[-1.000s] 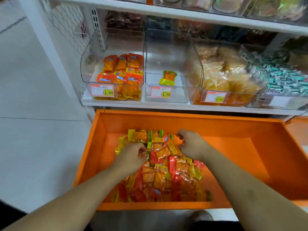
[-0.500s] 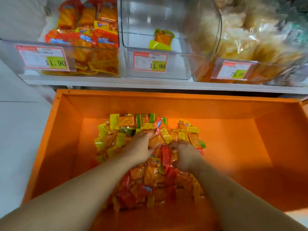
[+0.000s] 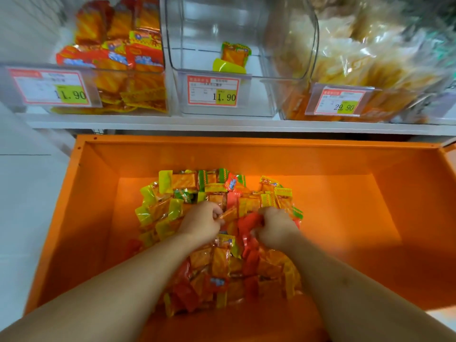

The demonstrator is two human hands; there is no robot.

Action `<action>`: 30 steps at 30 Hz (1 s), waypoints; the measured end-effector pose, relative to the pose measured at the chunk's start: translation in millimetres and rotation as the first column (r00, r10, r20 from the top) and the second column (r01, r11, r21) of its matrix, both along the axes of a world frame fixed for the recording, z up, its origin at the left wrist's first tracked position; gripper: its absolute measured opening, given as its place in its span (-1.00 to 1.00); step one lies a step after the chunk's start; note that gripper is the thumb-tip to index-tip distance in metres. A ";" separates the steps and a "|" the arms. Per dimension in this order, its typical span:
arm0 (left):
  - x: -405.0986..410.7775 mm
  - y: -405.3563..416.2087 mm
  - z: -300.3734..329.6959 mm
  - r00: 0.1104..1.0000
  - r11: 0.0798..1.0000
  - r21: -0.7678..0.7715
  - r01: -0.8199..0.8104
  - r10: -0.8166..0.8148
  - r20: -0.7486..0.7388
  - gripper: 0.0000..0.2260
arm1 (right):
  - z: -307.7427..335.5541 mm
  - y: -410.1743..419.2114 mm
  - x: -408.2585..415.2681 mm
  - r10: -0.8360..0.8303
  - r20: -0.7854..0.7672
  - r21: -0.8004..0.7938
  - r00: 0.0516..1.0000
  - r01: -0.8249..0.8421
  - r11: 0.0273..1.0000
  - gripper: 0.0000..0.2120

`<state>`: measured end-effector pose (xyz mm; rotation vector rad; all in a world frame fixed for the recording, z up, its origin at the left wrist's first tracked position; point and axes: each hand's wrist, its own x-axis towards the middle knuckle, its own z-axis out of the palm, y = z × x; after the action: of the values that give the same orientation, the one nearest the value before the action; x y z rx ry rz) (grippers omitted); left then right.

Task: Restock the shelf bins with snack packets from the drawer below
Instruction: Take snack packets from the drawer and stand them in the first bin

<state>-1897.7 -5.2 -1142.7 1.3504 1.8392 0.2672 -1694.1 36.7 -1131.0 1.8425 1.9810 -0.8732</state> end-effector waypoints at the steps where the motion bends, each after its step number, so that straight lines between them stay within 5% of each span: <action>1: -4.9 -0.9 8.1 1.000 1.000 0.004 -0.008 0.008 0.013 -0.76 | 6.7 3.0 -0.5 -0.035 -0.060 -0.013 0.998 0.034 0.999 -0.77; 6: -36.5 -4.2 72.5 0.995 0.998 0.016 -0.068 0.067 0.078 -0.81 | 73.9 21.1 -20.1 -0.142 -0.336 -0.079 0.931 0.123 0.989 -0.92; 14: -90.0 -25.3 221.5 0.944 0.972 0.112 -0.205 0.166 0.285 -0.89 | 229.2 7.5 -65.7 -0.012 -0.644 0.070 0.765 0.075 0.995 -0.88; 18: -106.3 -57.1 280.8 0.810 0.957 0.072 -0.281 0.196 0.552 -0.91 | 284.6 -28.5 -75.2 -0.046 -0.798 0.049 0.600 0.140 0.989 -0.83; 23: -117.7 -76.5 297.6 0.742 0.922 0.044 -0.385 0.280 0.609 -0.74 | 301.7 -57.9 -90.0 -0.084 -0.898 0.016 0.432 0.223 0.975 -0.60; 27: -116.7 -77.6 306.3 0.698 0.920 0.041 -0.389 0.266 0.665 -0.76 | 296.1 -55.4 -101.3 -0.096 -0.926 0.016 0.364 0.294 0.956 -0.78; 30: -113.9 -73.7 308.7 0.657 0.920 0.015 -0.391 0.267 0.705 -0.81 | 291.8 -47.7 -102.9 -0.113 -0.925 0.010 0.362 0.320 0.947 -0.69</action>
<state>-2011.7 -78.9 -833.9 0.8132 1.3978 1.0077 -1797.0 -11.0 -839.3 1.9221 2.4490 -2.3021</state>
